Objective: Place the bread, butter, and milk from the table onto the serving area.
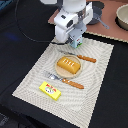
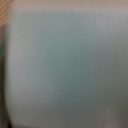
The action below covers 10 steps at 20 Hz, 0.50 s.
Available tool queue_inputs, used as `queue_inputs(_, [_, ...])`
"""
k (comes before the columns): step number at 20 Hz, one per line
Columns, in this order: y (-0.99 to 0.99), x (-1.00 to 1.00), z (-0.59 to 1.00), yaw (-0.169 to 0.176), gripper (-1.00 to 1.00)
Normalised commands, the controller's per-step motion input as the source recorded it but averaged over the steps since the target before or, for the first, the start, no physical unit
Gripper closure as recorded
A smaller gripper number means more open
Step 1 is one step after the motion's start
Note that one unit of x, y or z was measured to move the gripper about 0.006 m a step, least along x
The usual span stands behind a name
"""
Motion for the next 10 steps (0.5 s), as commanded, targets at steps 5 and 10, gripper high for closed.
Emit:
queue_inputs(5, [0.35, 0.59, 0.97, -0.070, -1.00])
queue_inputs(10, [0.22, 0.09, 0.96, 0.006, -1.00])
